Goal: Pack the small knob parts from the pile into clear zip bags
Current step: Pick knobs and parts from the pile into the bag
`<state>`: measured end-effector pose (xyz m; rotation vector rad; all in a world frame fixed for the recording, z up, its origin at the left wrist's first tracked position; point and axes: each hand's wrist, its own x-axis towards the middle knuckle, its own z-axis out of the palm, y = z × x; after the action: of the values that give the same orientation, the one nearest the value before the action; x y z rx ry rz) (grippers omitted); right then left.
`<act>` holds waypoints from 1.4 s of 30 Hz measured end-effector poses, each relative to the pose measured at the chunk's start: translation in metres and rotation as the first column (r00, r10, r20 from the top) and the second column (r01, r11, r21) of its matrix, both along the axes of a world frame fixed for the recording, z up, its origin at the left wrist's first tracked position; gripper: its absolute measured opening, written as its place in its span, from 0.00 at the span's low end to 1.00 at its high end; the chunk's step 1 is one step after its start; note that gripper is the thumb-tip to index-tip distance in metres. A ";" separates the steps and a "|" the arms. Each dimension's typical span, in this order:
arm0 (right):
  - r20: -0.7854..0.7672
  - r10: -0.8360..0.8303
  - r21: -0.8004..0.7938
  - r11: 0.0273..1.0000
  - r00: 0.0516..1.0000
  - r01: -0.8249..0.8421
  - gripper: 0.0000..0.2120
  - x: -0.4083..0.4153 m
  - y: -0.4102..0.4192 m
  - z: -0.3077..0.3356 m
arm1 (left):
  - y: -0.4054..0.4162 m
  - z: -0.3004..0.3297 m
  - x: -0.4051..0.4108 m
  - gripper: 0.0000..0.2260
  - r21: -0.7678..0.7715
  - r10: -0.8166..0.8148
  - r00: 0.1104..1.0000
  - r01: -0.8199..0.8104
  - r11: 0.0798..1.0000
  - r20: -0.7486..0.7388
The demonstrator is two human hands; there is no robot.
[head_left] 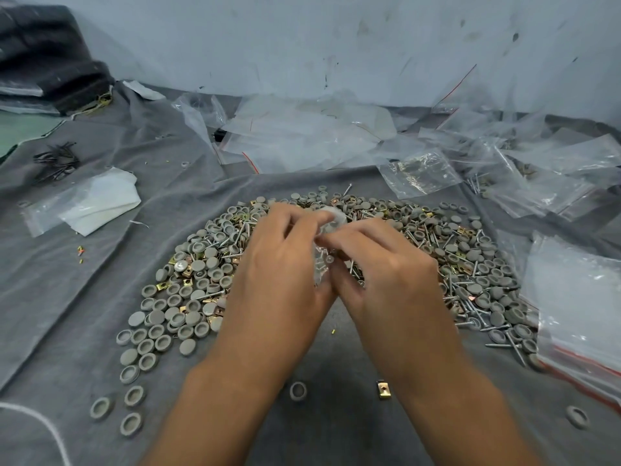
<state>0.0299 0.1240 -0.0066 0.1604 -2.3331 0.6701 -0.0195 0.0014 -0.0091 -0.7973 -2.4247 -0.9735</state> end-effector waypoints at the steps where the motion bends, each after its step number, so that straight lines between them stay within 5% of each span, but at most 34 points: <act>1: 0.008 -0.018 -0.023 1.000 1.000 0.018 0.13 0.000 0.000 0.000 | 0.001 0.000 0.001 0.26 0.007 -0.004 1.000 0.004 1.000 -0.002; 9: -0.027 -0.096 -0.296 0.951 0.995 0.084 0.08 -0.001 0.019 0.007 | -0.003 0.005 0.000 0.26 0.013 0.039 0.998 -0.039 0.999 0.042; 11: 0.070 -0.157 -0.309 0.936 0.985 0.170 0.07 -0.004 0.035 0.004 | -0.007 0.010 -0.001 0.27 0.107 0.116 0.993 -0.119 0.987 0.033; 14: 0.337 -0.188 -0.170 0.952 0.923 0.256 0.06 -0.010 0.049 -0.010 | -0.016 0.019 -0.004 0.25 0.295 0.212 0.977 -0.194 0.935 -0.030; 19: 0.547 -0.247 0.109 0.968 0.800 0.225 0.11 -0.020 0.039 -0.028 | -0.021 0.018 -0.009 0.26 0.184 0.118 0.989 -0.133 0.974 0.089; 27: 0.388 -0.134 0.170 0.983 0.912 0.072 0.13 -0.028 0.016 -0.045 | -0.026 0.022 -0.012 0.25 0.356 0.173 0.977 -0.206 0.911 0.124; 32: 0.539 -0.149 0.318 0.947 0.829 -0.037 0.23 -0.039 0.006 -0.056 | -0.028 0.022 -0.013 0.24 0.307 0.157 0.978 -0.192 0.932 0.136; 38: 0.411 -0.155 0.305 0.952 0.898 0.025 0.09 -0.037 0.005 -0.057 | -0.028 0.022 -0.013 0.25 0.262 0.121 0.980 -0.159 0.952 0.157; 42: 0.395 -0.095 0.110 0.992 0.914 0.055 0.04 -0.035 0.011 -0.052 | -0.026 0.021 -0.012 0.25 0.244 0.094 0.982 -0.133 0.961 0.163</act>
<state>-0.0052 0.1355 -0.0587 -0.0284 -2.7522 0.5941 -0.0313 -0.0244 0.0114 -0.5049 -2.3717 -1.3067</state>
